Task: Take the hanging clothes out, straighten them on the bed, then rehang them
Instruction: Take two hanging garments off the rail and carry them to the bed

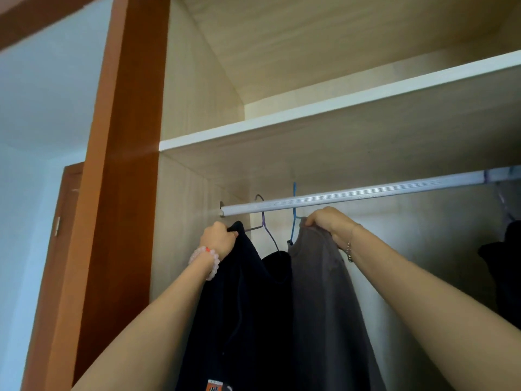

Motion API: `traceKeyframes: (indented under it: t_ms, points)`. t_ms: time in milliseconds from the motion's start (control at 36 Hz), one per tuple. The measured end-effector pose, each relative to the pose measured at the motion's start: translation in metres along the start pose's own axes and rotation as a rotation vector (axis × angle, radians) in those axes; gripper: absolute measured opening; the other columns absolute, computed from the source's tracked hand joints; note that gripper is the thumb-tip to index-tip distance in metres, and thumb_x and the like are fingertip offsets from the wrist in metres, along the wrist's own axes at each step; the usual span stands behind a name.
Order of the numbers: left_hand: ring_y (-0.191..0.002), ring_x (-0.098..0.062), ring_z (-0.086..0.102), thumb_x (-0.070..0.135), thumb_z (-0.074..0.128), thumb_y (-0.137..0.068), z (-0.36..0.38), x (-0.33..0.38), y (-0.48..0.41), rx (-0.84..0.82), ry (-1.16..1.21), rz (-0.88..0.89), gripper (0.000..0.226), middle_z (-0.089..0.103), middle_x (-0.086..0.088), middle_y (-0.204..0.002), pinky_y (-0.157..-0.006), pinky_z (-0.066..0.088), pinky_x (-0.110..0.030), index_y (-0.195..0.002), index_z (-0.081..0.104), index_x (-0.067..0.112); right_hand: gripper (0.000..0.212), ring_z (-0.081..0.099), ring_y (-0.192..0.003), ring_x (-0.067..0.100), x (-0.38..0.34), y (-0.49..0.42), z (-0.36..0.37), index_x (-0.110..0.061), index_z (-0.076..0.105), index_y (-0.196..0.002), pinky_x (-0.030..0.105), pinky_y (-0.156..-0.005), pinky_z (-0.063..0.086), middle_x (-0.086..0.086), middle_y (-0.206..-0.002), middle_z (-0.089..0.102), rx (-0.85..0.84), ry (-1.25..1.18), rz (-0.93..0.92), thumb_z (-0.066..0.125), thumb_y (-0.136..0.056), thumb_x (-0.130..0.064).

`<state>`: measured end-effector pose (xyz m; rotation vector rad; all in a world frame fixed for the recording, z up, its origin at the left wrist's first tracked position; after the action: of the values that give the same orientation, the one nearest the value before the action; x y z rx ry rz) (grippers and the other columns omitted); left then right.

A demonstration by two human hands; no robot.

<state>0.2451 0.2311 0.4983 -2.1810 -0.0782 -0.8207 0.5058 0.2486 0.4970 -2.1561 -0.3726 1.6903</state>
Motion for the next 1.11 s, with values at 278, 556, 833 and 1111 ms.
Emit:
traceKeyframes:
  t_ms: [278,556,833,1111]
  points:
    - [-0.085,-0.027,0.058,0.018,0.056,-0.091,0.042,-0.024,0.012,-0.185,-0.065,-0.075,0.028,0.064,-0.02,-0.095,-0.069,0.042,-0.027,-0.094,0.063,-0.009,0.032,0.054,-0.057,0.021,0.062,0.004,-0.004,-0.001,0.057,-0.065,0.025,-0.052,0.043,0.009,-0.058,0.062,-0.161,0.016,0.209,0.047,-0.095,-0.001]
    - [-0.089,-0.032,0.064,0.02,0.05,-0.095,0.08,-0.095,0.144,-0.155,0.177,-0.256,0.03,0.068,-0.019,-0.096,-0.069,0.046,-0.03,-0.099,0.065,-0.005,0.019,0.06,-0.053,0.016,0.16,0.085,-0.004,-0.009,0.068,-0.071,0.021,-0.056,0.046,-0.005,-0.044,0.063,-0.134,-0.05,0.184,0.06,-0.087,-0.003]
    - [-0.089,-0.027,0.066,0.019,0.045,-0.098,0.119,-0.174,0.378,-0.242,0.552,-0.646,0.021,0.068,-0.012,-0.099,-0.079,0.054,-0.039,-0.108,0.061,0.009,0.032,0.069,-0.067,0.005,0.28,0.235,0.003,-0.02,0.072,-0.095,0.013,-0.062,0.054,-0.011,-0.07,0.075,-0.327,-0.245,0.243,0.054,-0.089,0.005]
    - [-0.09,-0.023,0.067,0.015,0.046,-0.097,0.049,-0.169,0.584,0.081,0.407,-0.796,0.02,0.07,-0.01,-0.097,-0.08,0.054,-0.038,-0.106,0.063,0.01,0.046,0.065,-0.061,0.001,0.295,0.351,0.008,-0.019,0.078,-0.072,0.008,-0.057,0.05,-0.007,-0.068,0.074,-0.657,-0.316,0.24,0.049,-0.088,0.012]
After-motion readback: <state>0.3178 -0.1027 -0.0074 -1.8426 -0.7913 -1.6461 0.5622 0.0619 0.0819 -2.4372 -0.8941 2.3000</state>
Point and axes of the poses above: each hand's wrist, its own y-axis away from the middle knuckle, its own z-axis out of the palm, x = y × z, the point moved 10 cm from there along -y, towards the middle knuckle
